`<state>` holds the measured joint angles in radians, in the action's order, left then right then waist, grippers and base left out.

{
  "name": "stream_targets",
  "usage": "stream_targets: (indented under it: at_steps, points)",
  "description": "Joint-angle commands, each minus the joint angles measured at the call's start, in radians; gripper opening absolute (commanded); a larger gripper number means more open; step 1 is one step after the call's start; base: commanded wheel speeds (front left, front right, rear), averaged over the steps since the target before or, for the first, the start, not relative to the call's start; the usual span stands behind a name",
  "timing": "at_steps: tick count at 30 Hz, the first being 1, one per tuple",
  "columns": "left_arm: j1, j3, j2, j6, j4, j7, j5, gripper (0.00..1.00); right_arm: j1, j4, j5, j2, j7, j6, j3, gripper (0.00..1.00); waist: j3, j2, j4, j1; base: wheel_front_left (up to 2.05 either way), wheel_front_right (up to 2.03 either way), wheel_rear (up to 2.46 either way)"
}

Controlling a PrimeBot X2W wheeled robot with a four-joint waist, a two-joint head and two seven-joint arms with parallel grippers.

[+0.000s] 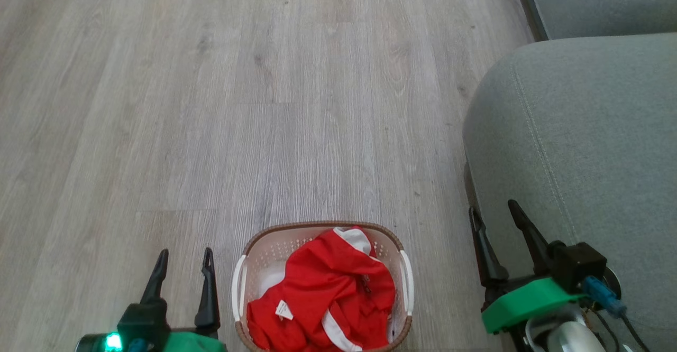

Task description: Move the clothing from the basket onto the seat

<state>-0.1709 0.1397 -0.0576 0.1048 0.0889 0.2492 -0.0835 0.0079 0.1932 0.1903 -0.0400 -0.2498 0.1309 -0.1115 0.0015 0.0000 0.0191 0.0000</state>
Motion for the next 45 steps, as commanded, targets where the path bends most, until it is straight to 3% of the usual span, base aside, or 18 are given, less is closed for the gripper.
stream_targets:
  at_steps: [1, 10, 21, 28, 40, 45]
  points:
    - [0.036, -0.033, 0.006, -0.003, -0.034, 0.013, 0.005, 1.0, -0.051, -0.032, -0.003, -0.01, -0.012, 0.0, -0.018, 1.0, 0.007, 0.0, 0.0, 0.0, 0.0, 0.0, 0.0]
    - [0.124, 0.058, 0.007, -0.044, 0.031, 0.013, 0.041, 1.0, -0.087, -0.051, -0.012, -0.01, -0.012, 0.0, 0.049, 1.0, 0.116, 0.0, 0.004, 0.0, 0.0, 0.0, 0.0]
    - [0.406, 0.229, 0.007, -0.126, 0.315, 0.013, 0.08, 1.0, -0.199, -0.121, -0.045, -0.01, -0.012, 0.0, 0.1, 1.0, 0.374, 0.0, -0.015, 0.0, 0.0, 0.0, 0.0]
    - [0.615, 0.301, 0.007, -0.124, 0.547, 0.013, 0.091, 1.0, -0.3, -0.186, -0.058, -0.01, -0.012, 0.0, 0.114, 1.0, 0.577, 0.0, -0.041, 0.0, 0.0, 0.0, 0.0]
    - [0.856, 0.373, 0.003, -0.12, 0.831, 0.013, 0.12, 1.0, -0.373, -0.264, -0.048, -0.01, -0.012, 0.0, 0.096, 1.0, 0.772, 0.0, -0.103, 0.0, 0.0, 0.0, 0.0]
    - [0.937, 0.38, -0.013, -0.094, 0.922, 0.013, 0.135, 1.0, -0.396, -0.286, -0.029, -0.01, -0.012, 0.0, 0.074, 1.0, 0.818, 0.0, -0.131, 0.0, 0.0, 0.0, 0.0]
